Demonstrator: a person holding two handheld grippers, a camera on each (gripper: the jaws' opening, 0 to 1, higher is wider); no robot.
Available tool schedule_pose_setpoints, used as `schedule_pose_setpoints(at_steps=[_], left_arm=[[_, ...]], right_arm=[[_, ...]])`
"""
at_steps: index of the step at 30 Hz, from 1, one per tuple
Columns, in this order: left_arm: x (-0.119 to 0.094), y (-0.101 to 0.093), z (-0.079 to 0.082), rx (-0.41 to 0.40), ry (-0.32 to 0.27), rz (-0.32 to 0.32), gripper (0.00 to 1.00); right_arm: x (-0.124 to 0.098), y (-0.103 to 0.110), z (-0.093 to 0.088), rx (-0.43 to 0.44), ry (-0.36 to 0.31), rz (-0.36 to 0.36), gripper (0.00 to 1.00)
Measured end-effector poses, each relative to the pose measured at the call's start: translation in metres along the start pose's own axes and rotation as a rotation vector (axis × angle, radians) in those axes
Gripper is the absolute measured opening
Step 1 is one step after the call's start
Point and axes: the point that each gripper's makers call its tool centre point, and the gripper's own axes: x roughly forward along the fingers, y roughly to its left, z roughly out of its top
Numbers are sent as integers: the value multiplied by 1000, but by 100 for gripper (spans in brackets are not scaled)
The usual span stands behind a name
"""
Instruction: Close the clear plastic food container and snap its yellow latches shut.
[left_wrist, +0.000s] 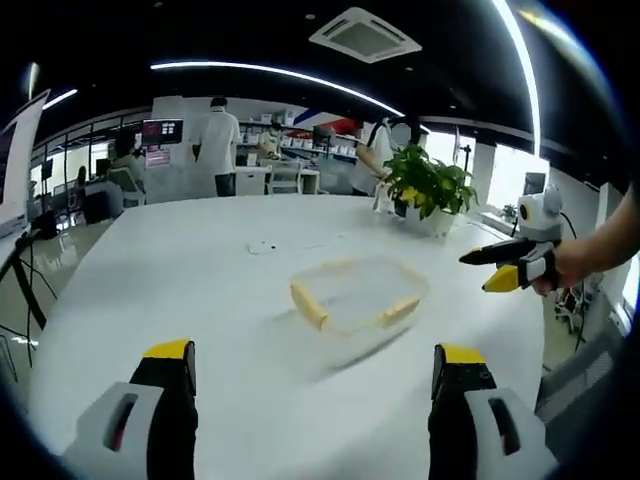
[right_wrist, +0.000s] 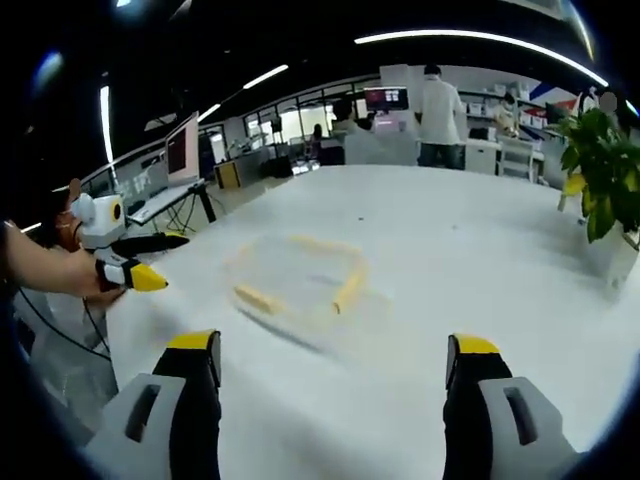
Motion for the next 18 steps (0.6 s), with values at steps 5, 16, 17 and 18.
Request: schedule_pose_setpoints(at_steps=[5, 16, 17, 18], left_arm=[[-17, -1, -6, -20, 2, 20, 95], [-54, 9, -16, -81, 5, 69, 93], [-57, 8, -17, -79, 5, 73, 93], [-62, 8, -19, -78, 12, 75, 93]], right_arm=[[-12, -1, -2, 58, -6, -24, 91], [-46, -7, -3, 134, -29, -81, 87], [-50, -9, -4, 152, -34, -88, 86], [-55, -10, -7, 173, -39, -96, 85]])
